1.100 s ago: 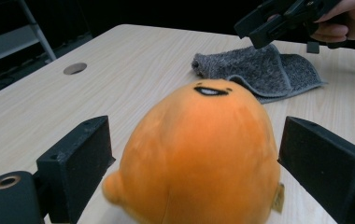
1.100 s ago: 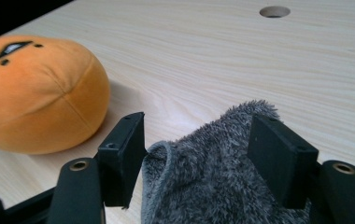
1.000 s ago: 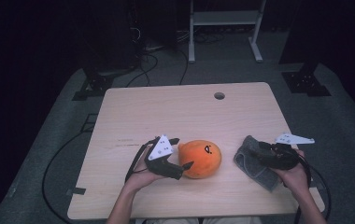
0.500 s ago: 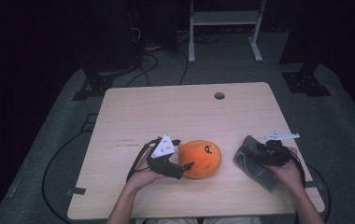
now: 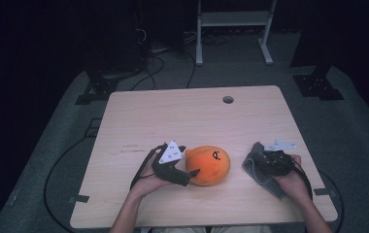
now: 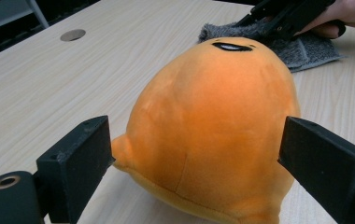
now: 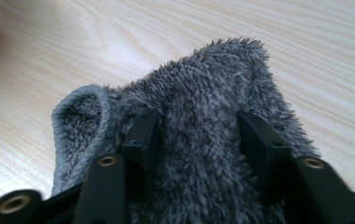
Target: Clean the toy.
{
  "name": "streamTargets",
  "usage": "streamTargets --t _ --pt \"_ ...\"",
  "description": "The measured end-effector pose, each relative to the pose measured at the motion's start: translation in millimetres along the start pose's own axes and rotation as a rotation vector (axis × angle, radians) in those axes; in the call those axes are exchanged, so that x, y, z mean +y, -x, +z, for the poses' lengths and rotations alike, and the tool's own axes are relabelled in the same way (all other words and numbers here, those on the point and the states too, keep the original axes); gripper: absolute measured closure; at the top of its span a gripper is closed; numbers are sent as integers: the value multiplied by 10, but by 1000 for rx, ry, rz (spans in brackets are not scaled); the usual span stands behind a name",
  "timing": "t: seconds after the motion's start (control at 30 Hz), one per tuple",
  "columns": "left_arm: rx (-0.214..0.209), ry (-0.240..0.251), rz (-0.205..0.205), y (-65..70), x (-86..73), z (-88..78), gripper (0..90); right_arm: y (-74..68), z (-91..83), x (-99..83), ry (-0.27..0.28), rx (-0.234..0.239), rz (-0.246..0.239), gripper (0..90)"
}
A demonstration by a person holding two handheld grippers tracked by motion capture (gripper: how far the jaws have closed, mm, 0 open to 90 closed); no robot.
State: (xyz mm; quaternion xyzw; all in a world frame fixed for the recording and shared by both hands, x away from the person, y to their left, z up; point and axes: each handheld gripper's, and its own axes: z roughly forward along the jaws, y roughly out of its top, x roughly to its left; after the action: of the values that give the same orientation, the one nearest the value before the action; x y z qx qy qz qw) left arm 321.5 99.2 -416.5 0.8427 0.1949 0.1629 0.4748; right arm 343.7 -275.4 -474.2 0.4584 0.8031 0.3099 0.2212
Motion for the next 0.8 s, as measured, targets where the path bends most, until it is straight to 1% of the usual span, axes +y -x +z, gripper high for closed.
streamTargets --t 0.07,0.13,0.23,0.3,0.37,0.4,0.43,0.47,0.5,0.53,0.6,0.63,0.67,0.7,0.73,0.77,0.8 --pt "4 -4 -2 -7 -11 4 90 18 -6 -2 -1 -9 9 583" --pt "4 -2 -8 -7 -11 7 90 44 -10 -9 3 -10 19 626" --pt "7 -3 -6 3 -4 15 89 37 -11 -12 4 -20 14 643" --pt "7 -12 -11 13 -9 38 90 26 -13 -11 3 -32 7 667" --pt "1 -21 -14 18 -20 58 90 26 -16 -7 0 -37 10 694" --pt "-1 -21 -18 22 -24 67 92 40 -24 -5 -2 -33 22 713" --pt "-5 -24 -21 25 -27 75 92 40 -24 -5 -2 -33 22 713" --pt "-15 -23 -25 27 -30 87 94 55 -32 -2 -5 -23 30 719" --pt "-21 -20 -24 28 -34 93 131 94 -52 3 -2 -2 51 734" --pt "-25 -19 -24 31 -39 100 131 94 -52 3 -2 -2 51 734" --pt "-39 -19 -26 30 -47 116 158 122 -97 10 11 23 71 739" --pt "-47 -9 -20 33 -60 120 236 132 -175 33 43 46 78 739" --pt "-47 -6 -25 33 -63 128 243 128 -230 51 68 65 84 739" --pt "-47 -6 -25 33 -63 128 270 117 -290 74 96 96 86 739" --pt "-49 -8 -20 33 -67 129 270 117 -290 74 96 96 86 739" --pt "-46 -8 -21 38 -77 152 296 66 -416 134 156 147 70 738" --pt "-40 -5 -27 39 -77 165 299 34 -476 166 189 192 54 737"
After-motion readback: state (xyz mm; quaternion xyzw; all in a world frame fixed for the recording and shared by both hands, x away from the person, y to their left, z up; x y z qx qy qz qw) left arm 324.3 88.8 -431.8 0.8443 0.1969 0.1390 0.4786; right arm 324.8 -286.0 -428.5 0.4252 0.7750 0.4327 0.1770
